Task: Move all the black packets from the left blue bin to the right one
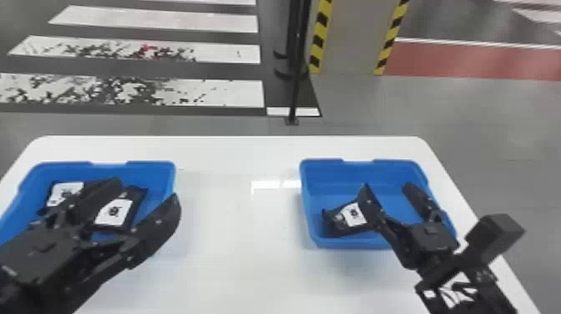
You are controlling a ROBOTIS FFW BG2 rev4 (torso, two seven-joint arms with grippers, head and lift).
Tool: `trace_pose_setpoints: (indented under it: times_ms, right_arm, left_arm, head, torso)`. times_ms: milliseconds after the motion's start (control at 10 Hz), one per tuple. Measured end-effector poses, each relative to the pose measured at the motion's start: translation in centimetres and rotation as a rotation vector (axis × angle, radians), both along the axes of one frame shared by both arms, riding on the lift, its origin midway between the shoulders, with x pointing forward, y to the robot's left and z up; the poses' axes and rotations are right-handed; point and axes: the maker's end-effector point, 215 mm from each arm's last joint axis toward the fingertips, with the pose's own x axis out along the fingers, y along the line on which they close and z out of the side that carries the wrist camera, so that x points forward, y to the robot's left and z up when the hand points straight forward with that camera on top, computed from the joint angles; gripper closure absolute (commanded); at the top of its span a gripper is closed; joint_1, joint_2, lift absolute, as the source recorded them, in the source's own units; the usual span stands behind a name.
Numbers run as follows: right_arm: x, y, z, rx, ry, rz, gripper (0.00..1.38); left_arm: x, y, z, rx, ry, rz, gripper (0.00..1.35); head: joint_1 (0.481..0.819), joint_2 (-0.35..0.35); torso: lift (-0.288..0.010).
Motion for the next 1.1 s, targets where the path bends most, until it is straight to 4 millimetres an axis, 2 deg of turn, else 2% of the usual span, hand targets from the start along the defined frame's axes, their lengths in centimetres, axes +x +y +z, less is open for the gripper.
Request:
trace_pose_setpoints:
  times_ms: [200, 400, 600, 800, 1100]
  right_arm:
    - [-4.2, 0.3, 4.5, -0.021, -0.069, -0.038, 0.12]
    - [-7.9, 0.7, 7.1, -0.024, -0.080, -0.065, 0.12]
    - [-10.1, 0.9, 7.8, -0.034, -0.062, -0.067, 0.12]
    - [-11.3, 1.6, 7.8, -0.026, -0.045, -0.056, 0.12]
    - [-11.4, 2.3, 7.0, -0.010, -0.018, -0.043, 0.13]
  left_arm:
    - [-0.2, 1.5, -0.6, 0.024, 0.011, 0.034, 0.21]
    - [0.1, 3.5, -1.2, 0.064, 0.021, 0.078, 0.21]
    - [1.1, 6.7, -2.2, 0.127, 0.042, 0.147, 0.21]
    - [3.4, 10.3, -4.3, 0.189, 0.081, 0.215, 0.21]
    - [8.8, 16.2, -8.6, 0.237, 0.197, 0.329, 0.21]
  head:
    - [0.695, -0.082]
    - [0.695, -0.048]
    - [0.695, -0.009]
    - [0.695, 0.058]
    - [0.695, 0.156]
  torso:
    - [-0.140]
    - [-0.140]
    - [-0.140]
    - [-0.140]
    - [-0.140]
